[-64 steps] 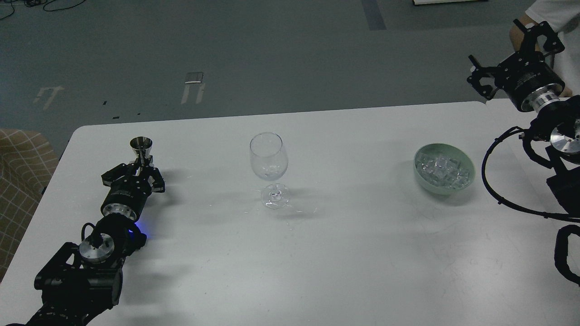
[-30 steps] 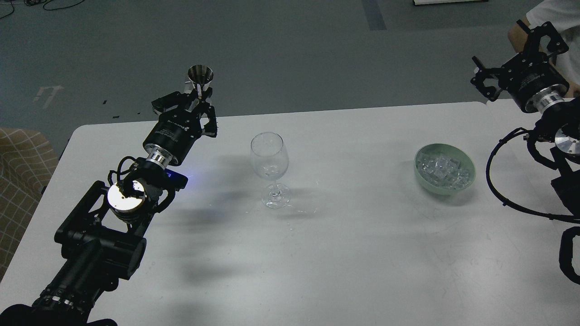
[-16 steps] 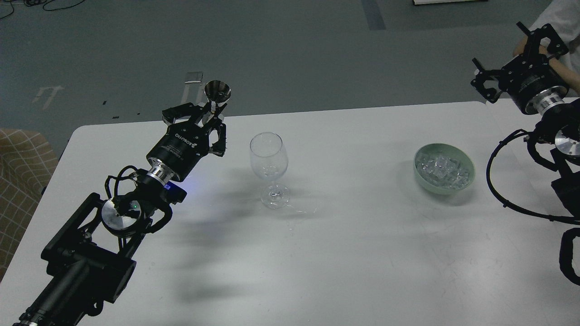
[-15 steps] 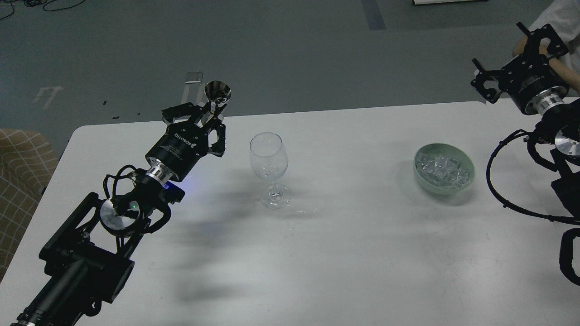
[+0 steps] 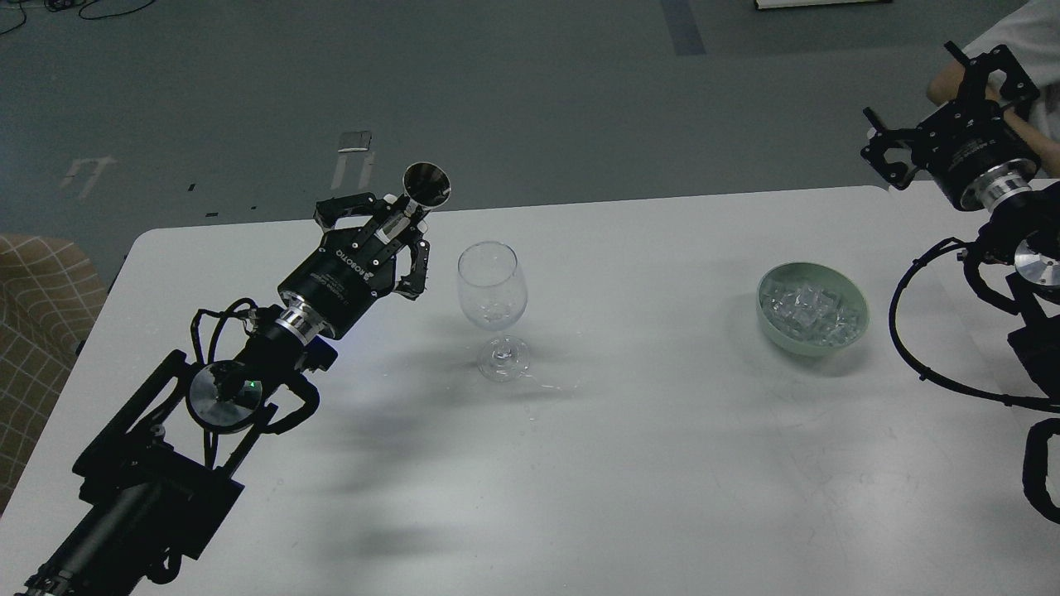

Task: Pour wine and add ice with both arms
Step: 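Carry the jigger over the wine glass rim with the left gripper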

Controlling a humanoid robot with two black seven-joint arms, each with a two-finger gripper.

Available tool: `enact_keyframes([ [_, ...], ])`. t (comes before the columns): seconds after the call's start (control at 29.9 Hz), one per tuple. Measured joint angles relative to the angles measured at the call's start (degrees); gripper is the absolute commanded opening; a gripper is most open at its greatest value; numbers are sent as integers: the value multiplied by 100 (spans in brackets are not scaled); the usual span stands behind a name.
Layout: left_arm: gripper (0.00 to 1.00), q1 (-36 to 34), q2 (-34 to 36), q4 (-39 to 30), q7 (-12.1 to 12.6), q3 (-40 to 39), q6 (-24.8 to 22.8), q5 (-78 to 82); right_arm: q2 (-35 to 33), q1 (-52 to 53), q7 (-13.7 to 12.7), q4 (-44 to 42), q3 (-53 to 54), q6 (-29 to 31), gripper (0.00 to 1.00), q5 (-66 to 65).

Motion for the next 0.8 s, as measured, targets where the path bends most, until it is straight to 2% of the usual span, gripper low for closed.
enact_keyframes([
  [0.57, 6, 64, 49, -205, -16, 59, -153, 594, -91, 5, 0, 18, 0, 0, 100, 5],
  [0.8, 6, 150, 49, -187, -17, 59, -459, 1186, -103, 11, 0, 26, 0, 0, 100, 8],
])
